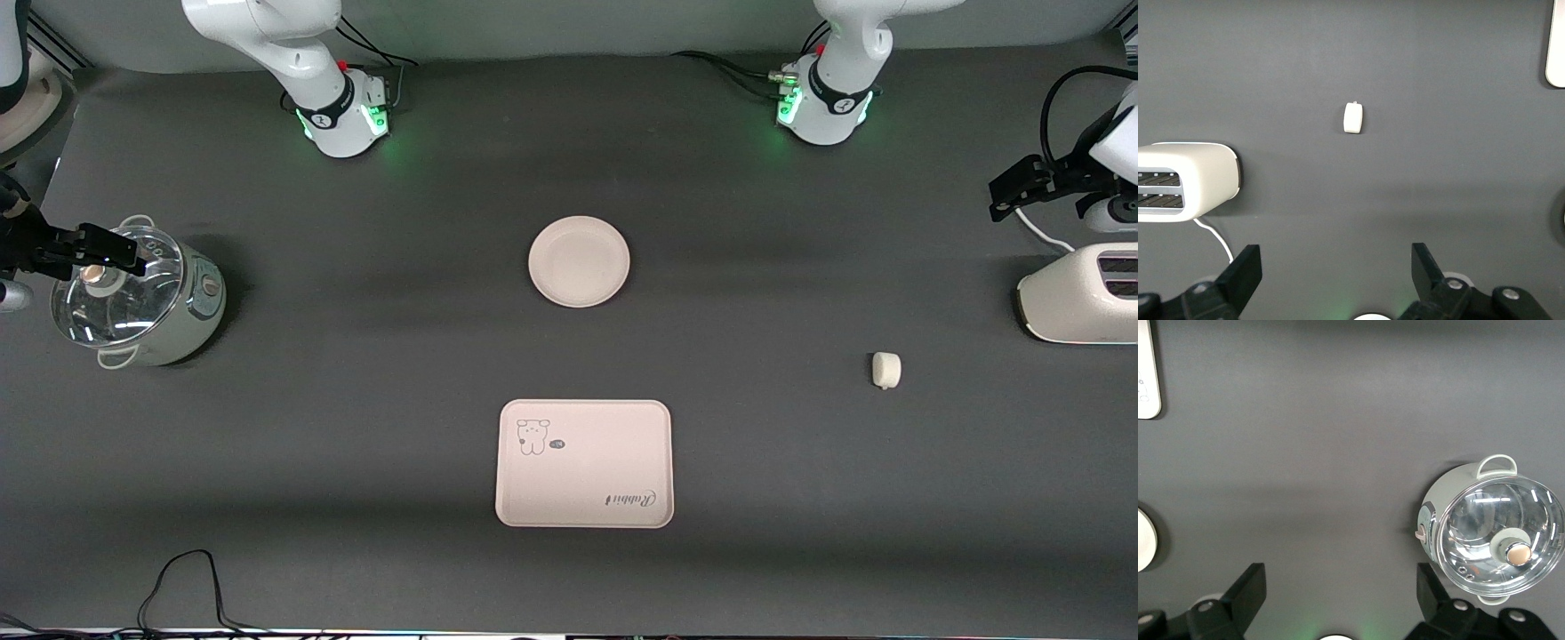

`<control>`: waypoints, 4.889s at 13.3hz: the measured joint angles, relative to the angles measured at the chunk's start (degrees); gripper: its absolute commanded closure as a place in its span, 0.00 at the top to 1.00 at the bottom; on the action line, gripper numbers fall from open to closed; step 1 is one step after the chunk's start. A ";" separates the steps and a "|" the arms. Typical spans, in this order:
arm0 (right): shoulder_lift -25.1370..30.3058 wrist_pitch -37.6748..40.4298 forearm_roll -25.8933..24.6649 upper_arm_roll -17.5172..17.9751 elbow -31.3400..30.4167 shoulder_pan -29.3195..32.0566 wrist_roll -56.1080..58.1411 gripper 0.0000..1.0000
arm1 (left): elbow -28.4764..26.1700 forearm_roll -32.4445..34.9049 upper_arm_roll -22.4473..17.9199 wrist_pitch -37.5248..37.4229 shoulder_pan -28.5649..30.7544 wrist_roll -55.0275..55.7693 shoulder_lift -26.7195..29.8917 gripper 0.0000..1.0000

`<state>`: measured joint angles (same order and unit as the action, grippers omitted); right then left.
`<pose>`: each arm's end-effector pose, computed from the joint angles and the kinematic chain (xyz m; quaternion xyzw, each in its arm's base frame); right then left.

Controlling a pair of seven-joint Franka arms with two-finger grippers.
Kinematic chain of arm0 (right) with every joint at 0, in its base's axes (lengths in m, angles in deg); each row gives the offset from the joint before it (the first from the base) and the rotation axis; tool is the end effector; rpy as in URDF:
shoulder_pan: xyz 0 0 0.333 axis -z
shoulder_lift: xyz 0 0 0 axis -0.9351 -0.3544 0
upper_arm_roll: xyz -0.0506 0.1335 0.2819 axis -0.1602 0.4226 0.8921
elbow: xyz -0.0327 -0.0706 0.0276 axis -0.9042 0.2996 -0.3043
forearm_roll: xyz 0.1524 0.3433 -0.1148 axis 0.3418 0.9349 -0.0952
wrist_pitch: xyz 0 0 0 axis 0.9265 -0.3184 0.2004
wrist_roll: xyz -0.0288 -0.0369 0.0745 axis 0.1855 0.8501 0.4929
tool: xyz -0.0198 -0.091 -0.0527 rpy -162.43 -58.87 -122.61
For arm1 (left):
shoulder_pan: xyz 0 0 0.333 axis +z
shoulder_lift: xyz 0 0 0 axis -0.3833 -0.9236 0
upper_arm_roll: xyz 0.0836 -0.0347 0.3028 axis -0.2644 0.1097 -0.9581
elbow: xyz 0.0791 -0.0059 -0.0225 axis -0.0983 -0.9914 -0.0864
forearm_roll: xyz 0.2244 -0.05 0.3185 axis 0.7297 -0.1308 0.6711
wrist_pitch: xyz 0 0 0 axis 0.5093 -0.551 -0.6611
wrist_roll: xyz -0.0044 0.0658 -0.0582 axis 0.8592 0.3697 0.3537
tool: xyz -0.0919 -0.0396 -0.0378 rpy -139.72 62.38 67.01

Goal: Place bun in plate and plate on tray

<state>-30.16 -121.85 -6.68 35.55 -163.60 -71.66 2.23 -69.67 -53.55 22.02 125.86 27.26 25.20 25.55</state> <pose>0.5623 -0.0418 0.6001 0.9988 0.0074 -0.0493 0.0036 0.5041 0.0047 0.6136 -0.9993 0.0072 0.0177 0.0307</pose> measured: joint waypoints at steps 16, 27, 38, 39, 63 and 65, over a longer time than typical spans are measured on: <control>0.00 0.00 0.00 0.00 -0.18 0.00 0.00 1.00 | -1.82 -0.90 -0.36 13.31 0.96 -0.08 -16.64 1.00; 0.00 0.00 0.00 0.00 -0.24 -0.01 0.00 1.00 | -25.39 -0.82 -0.38 57.10 2.83 -1.50 -30.13 0.99; 0.00 0.00 0.00 0.00 -0.25 -0.01 0.00 1.00 | -25.17 -0.79 -0.33 61.05 2.83 -5.42 -33.59 0.27; 0.00 0.00 0.00 0.00 -0.25 -0.01 0.00 1.00 | -25.04 -0.79 -0.33 61.04 2.83 -5.47 -33.58 0.27; 0.37 0.00 0.00 -0.01 -0.65 -0.16 0.00 1.00 | -1.20 -9.78 23.18 26.94 -25.53 56.07 -19.81 0.32; 0.36 -0.05 0.00 -0.01 -0.67 -0.16 0.00 1.00 | -3.56 -5.79 23.19 34.59 -29.30 59.99 -24.69 0.32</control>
<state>-29.80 -121.91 -6.68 35.54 -164.28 -71.82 2.23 -73.23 -59.35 45.21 160.46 -2.04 85.19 0.86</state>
